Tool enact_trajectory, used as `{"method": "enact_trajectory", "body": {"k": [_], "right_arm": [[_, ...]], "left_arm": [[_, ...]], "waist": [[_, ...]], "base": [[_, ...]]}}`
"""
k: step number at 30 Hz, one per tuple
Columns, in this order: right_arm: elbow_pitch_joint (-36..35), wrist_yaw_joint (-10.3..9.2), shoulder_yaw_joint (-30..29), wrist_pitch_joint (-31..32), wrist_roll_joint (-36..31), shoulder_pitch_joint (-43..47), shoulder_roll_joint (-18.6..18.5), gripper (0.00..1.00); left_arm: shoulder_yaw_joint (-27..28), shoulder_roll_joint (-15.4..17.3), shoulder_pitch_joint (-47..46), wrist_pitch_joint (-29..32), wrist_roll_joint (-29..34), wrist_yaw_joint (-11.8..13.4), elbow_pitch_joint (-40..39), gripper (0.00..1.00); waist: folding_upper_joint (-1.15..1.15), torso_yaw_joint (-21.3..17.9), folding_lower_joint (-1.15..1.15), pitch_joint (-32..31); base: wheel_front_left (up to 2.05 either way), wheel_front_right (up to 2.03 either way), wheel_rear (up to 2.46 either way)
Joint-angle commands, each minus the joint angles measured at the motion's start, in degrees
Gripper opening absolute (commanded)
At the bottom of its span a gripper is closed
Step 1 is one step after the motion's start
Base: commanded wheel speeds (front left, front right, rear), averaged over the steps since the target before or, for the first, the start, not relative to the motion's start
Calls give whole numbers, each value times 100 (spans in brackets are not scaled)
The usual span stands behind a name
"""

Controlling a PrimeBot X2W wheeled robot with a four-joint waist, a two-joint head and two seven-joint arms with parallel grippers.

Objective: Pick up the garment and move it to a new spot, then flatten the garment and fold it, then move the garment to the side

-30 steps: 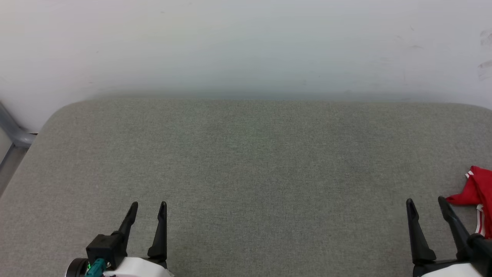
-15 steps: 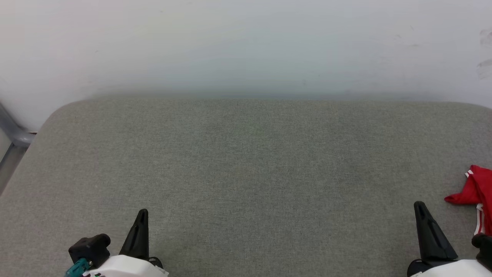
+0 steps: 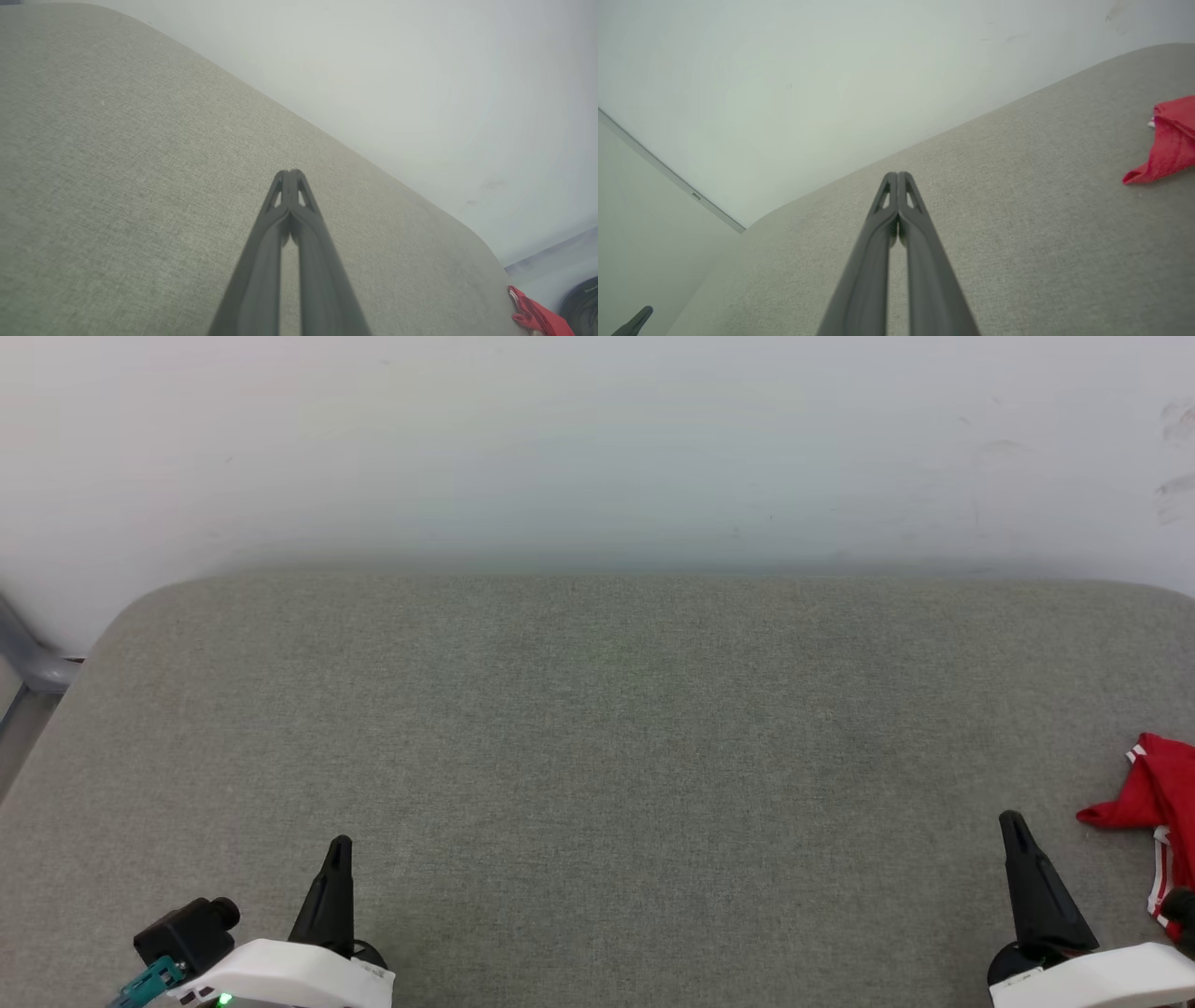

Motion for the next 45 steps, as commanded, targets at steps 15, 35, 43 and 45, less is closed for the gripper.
{"method": "enact_trajectory", "body": {"k": [15,35,43,45], "right_arm": [[299,-1,45,118,1402,-415,-88,0],[693,-1,60,280,2822,-702,-103,0],[867,-2,57,351,3427,-829,-102,0],[899,-2,55,370,3544,-857,-102,0]], "left_arm": [[173,-41,-304,319,-1243,-82,-3,0],[338,-108,-440,670,-2526,-144,69,0],[404,-131,-505,823,-3079,-174,98,0],[417,-135,-521,856,-3187,-173,105,0]], "waist": [[0,-32,0,18],[0,-74,-1,42],[0,-95,-1,54],[0,-100,-1,56]], "base": [[0,0,0],[0,0,0],[0,0,0],[0,0,0]]}}
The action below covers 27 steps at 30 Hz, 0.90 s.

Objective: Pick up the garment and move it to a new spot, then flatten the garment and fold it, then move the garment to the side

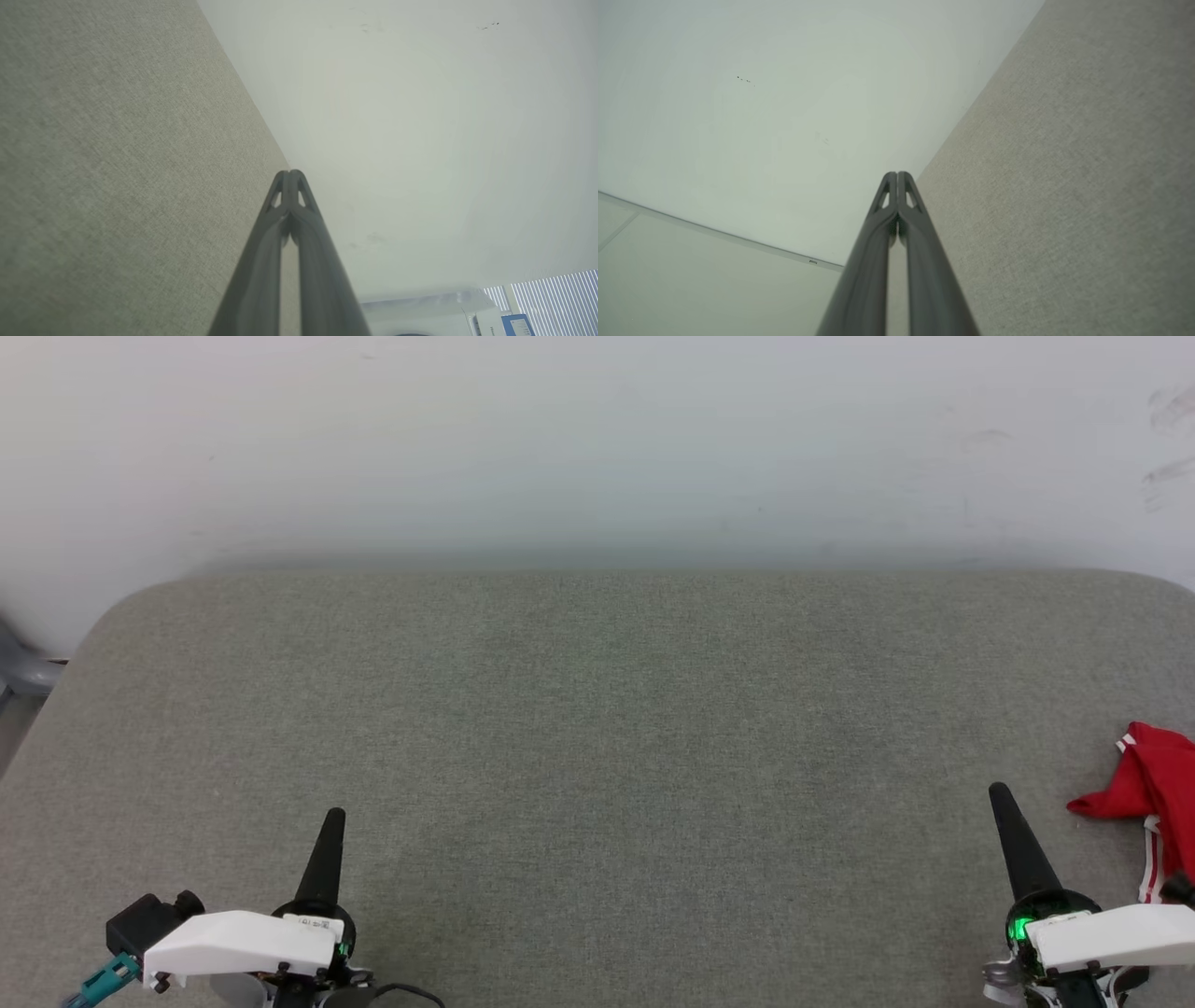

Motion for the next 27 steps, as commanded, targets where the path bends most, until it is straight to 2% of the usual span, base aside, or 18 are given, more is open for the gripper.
{"method": "enact_trajectory", "body": {"k": [1,27], "right_arm": [[3,-1,3,24,167,-177,-39,0],[372,-1,-27,200,1428,-424,-16,0]], "left_arm": [[25,2,-154,43,-146,-26,-22,0],[173,-57,-260,364,-1314,-81,50,0]], "waist": [[0,-3,0,2],[0,-56,-1,31]], "base": [[0,0,0],[0,0,0]]}}
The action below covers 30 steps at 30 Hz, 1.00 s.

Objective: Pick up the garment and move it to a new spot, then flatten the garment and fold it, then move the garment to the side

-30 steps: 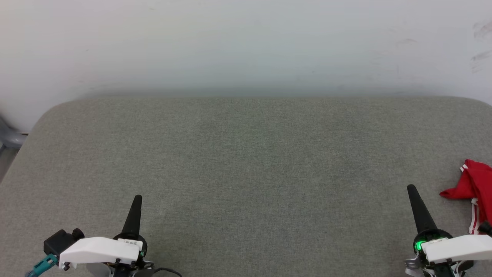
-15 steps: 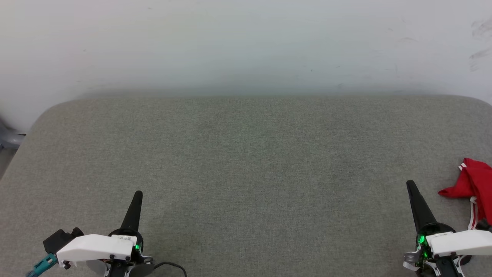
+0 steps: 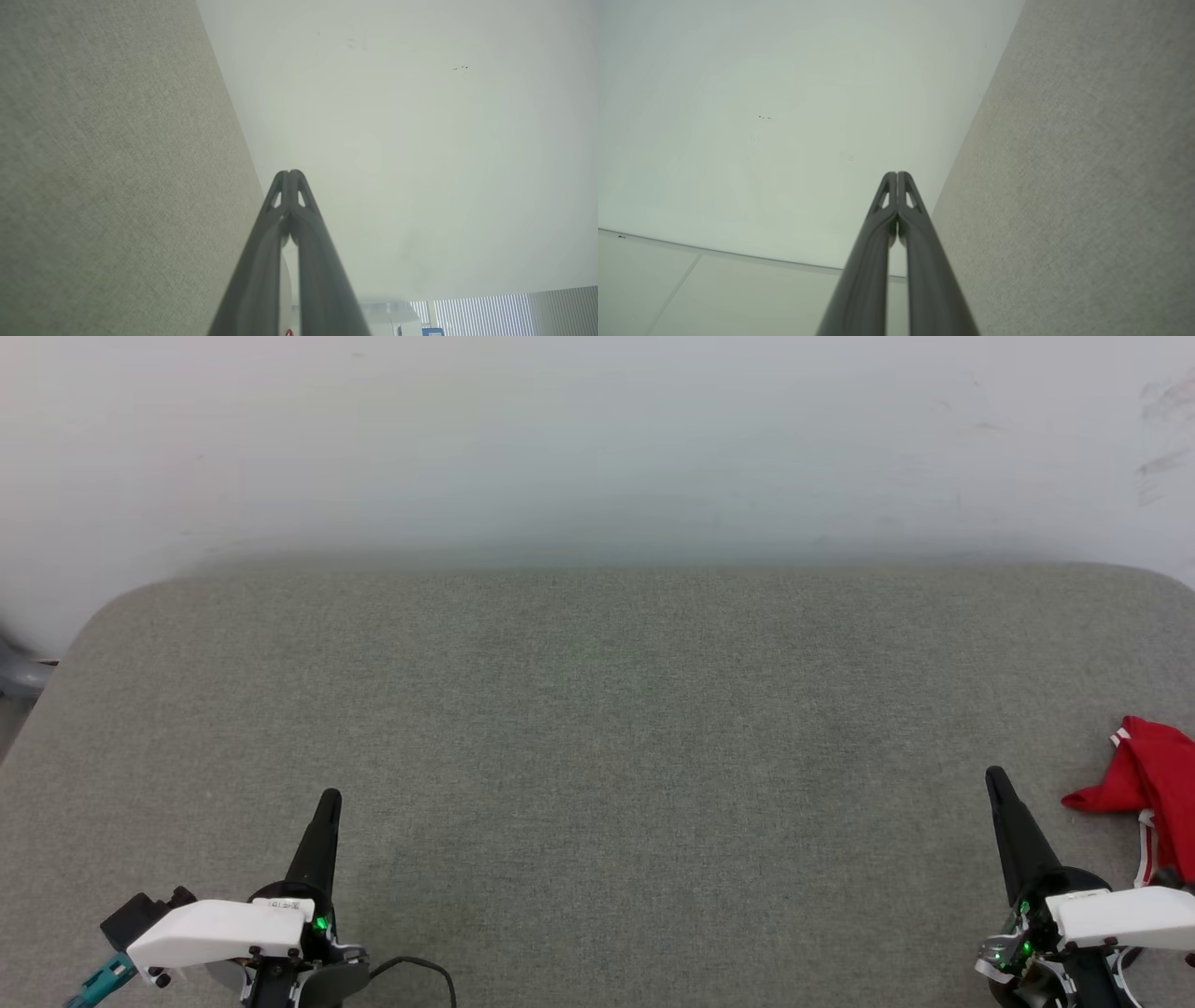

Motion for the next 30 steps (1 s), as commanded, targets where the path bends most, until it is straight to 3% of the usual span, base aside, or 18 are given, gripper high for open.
{"method": "enact_trajectory", "body": {"k": [1,23,30], "right_arm": [[16,-1,-6,24,109,-110,-16,0],[300,-2,-41,166,1047,-300,18,0],[294,-2,-57,178,1023,-306,32,0]], "left_arm": [[19,-1,-85,35,-88,-19,-2,0],[135,-51,-172,279,-982,-61,51,0],[133,-49,-165,277,-965,-62,49,0]], "waist": [[0,-2,0,1],[0,-50,0,28],[0,-51,0,29]], "base": [[0,0,0],[0,0,0],[0,0,0]]}}
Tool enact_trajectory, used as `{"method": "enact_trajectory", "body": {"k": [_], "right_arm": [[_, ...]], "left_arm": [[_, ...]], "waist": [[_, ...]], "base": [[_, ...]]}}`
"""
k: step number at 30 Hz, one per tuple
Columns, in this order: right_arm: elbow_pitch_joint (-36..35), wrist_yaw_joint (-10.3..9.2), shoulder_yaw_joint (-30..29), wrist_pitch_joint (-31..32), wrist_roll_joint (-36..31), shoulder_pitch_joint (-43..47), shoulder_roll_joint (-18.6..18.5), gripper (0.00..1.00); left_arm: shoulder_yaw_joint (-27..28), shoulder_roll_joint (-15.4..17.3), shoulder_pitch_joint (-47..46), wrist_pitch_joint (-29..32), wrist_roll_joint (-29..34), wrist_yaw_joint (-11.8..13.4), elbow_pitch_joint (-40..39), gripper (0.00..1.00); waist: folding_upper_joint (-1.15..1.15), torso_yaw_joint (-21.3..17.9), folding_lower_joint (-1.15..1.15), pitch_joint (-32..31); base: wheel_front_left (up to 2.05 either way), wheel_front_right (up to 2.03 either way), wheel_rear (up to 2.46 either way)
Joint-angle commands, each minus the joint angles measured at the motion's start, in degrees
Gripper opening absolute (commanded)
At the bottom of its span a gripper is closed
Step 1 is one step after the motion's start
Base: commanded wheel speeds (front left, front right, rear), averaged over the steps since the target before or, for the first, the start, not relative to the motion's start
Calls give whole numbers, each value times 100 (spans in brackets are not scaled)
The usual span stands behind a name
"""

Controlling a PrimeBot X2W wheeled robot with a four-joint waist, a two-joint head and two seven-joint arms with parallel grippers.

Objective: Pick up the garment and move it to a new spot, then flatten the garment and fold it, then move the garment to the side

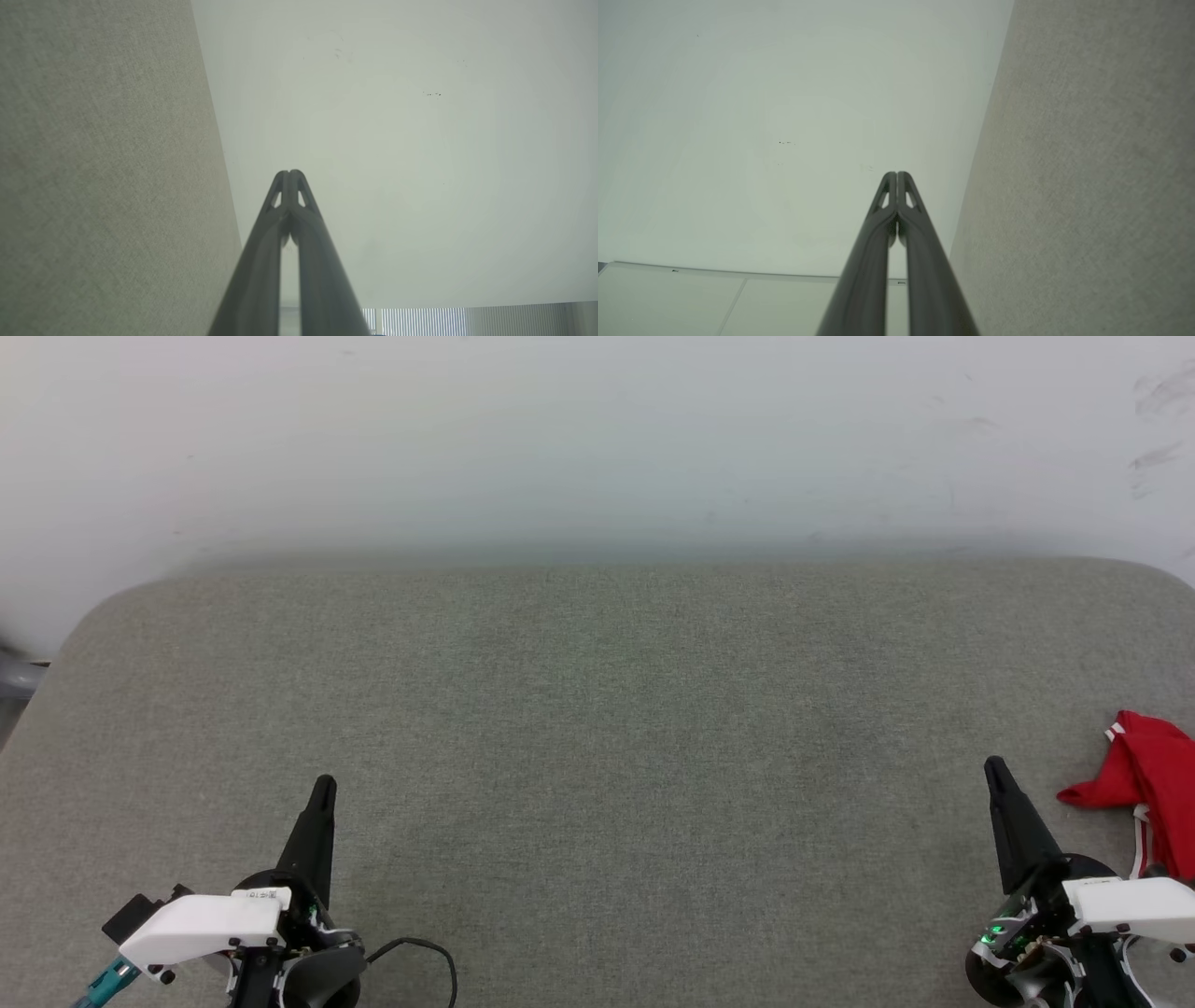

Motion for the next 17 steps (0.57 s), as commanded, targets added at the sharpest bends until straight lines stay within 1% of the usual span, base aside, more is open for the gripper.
{"method": "enact_trajectory", "body": {"k": [1,17], "right_arm": [[6,-2,-8,12,2,-84,17,0],[9,-2,-41,40,-37,-87,39,0]], "left_arm": [[16,-10,-40,16,-3,-21,4,0],[17,-9,-37,15,-2,-21,3,0]], "waist": [[0,0,0,0],[0,0,0,0]], "base": [[0,0,0],[0,0,0]]}}
